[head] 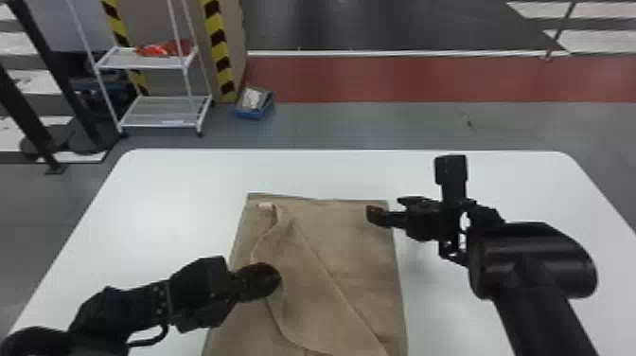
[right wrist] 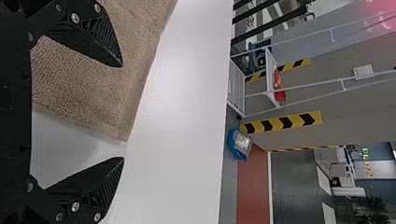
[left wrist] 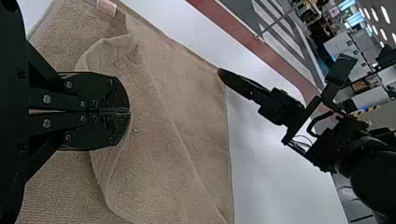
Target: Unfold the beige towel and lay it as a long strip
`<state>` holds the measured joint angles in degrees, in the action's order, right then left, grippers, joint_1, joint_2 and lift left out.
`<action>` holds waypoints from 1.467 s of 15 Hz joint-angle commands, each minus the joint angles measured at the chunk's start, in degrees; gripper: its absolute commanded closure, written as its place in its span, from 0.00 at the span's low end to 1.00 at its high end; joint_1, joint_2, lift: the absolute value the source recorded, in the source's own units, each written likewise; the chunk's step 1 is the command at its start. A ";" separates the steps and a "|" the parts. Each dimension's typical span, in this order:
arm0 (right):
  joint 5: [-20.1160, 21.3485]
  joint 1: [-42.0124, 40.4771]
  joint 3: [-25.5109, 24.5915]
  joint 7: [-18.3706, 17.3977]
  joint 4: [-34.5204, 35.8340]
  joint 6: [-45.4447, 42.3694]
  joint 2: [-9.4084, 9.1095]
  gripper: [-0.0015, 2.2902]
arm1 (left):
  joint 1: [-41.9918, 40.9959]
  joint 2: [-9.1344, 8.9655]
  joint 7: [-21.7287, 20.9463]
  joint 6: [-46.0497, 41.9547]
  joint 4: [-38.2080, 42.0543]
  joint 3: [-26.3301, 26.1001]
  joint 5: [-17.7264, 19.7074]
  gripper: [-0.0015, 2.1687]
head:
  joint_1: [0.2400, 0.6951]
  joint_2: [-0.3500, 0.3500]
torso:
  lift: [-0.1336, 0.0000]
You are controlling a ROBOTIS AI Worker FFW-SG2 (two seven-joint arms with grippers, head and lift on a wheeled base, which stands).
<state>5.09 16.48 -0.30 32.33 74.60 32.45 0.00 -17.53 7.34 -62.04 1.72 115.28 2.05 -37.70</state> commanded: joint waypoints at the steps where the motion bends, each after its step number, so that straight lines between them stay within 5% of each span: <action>1: 1.85 1.54 0.30 0.02 -2.26 1.09 -0.05 0.10 | 1.98 0.57 -0.09 0.00 -1.55 -1.88 0.00 0.79 | 1.00 0.51 | 0.17; 5: 1.85 1.63 0.04 0.72 -2.70 0.74 -0.05 0.33 | 3.21 1.01 -0.09 0.00 -2.60 -3.28 0.09 0.79 | 1.00 0.47 | 0.17; 8: 1.94 1.63 0.04 0.72 -2.70 0.56 -0.05 0.67 | 3.65 1.28 -0.27 0.00 -3.04 -3.46 0.09 0.79 | 1.00 0.47 | 0.17; 11: 2.55 2.16 0.04 0.54 -2.79 0.74 -0.05 0.88 | 3.74 1.37 -0.36 0.00 -3.13 -3.55 0.09 0.79 | 1.00 0.47 | 0.17; 16: 2.73 1.89 -4.44 0.28 -1.56 1.44 -0.05 0.93 | 5.14 1.37 -0.01 0.00 -3.66 -2.75 0.35 0.79 | 1.00 0.46 | 0.17; 22: 0.36 -9.97 -23.43 0.81 17.16 11.11 2.55 0.93 | 11.65 0.66 1.31 1.76 -6.38 1.73 1.32 0.79 | 1.00 0.33 | 0.17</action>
<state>6.58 10.76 -18.67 33.09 86.96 42.58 1.70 -7.21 8.10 -61.07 2.95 109.78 2.81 -36.75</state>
